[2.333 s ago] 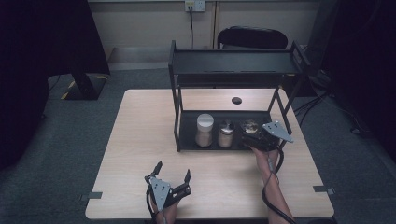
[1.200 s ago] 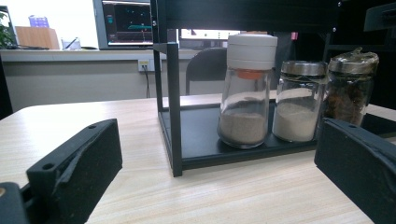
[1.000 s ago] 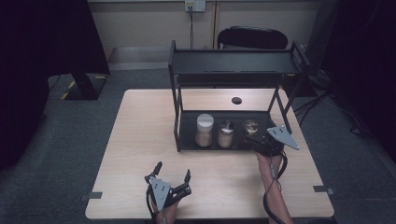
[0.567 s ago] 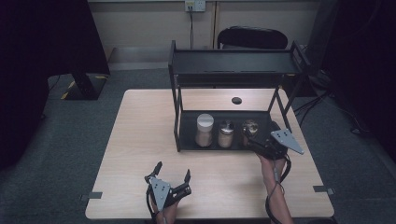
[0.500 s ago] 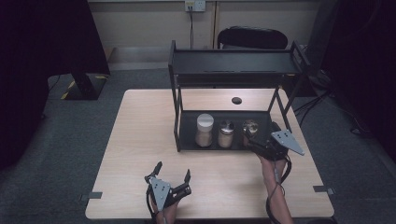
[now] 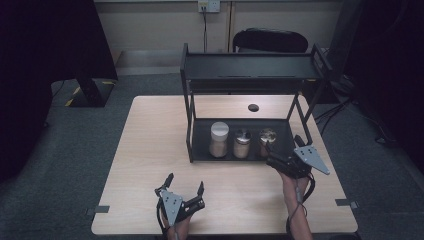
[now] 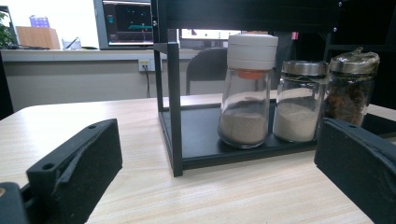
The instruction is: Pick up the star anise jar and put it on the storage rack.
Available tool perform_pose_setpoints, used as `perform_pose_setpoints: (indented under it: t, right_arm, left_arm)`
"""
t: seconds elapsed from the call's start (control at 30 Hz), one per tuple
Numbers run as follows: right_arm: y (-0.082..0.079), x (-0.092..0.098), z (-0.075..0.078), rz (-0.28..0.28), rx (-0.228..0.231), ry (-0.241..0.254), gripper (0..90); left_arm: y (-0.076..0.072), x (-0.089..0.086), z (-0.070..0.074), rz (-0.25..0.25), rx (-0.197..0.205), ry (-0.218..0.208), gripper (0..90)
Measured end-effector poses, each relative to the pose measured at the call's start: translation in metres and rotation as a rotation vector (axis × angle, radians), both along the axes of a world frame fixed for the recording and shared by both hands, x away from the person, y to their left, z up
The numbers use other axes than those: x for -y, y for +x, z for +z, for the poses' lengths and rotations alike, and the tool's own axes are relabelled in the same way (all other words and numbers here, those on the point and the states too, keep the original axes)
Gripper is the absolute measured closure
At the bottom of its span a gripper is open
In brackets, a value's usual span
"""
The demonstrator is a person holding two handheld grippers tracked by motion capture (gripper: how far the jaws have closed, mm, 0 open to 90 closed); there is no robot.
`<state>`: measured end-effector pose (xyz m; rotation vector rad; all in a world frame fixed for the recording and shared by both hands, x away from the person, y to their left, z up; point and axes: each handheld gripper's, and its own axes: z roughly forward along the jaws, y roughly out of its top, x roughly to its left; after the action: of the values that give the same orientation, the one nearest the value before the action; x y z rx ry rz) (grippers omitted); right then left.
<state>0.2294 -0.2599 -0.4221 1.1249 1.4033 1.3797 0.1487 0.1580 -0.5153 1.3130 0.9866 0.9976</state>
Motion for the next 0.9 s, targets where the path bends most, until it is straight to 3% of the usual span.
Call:
perform_pose_setpoints:
  t: [0.27,0.53,0.63,0.9]
  right_arm:
    - [-0.008,0.003,-0.002,-0.007,0.005,0.018,1.0]
    - [-0.016,0.003,-0.004,-0.008,0.011,0.007,1.0]
    - [-0.018,0.0,-0.006,-0.007,0.014,-0.02,1.0]
    - [-0.027,-0.003,-0.01,-0.001,0.016,-0.009,1.0]
  left_arm:
    - [0.0,0.0,0.0,0.0,0.0,0.0,0.3]
    - [0.0,0.0,0.0,0.0,0.0,0.0,0.4]
    - [0.0,0.0,0.0,0.0,0.0,0.0,0.4]
    - [0.0,0.0,0.0,-0.002,0.0,0.0,0.4]
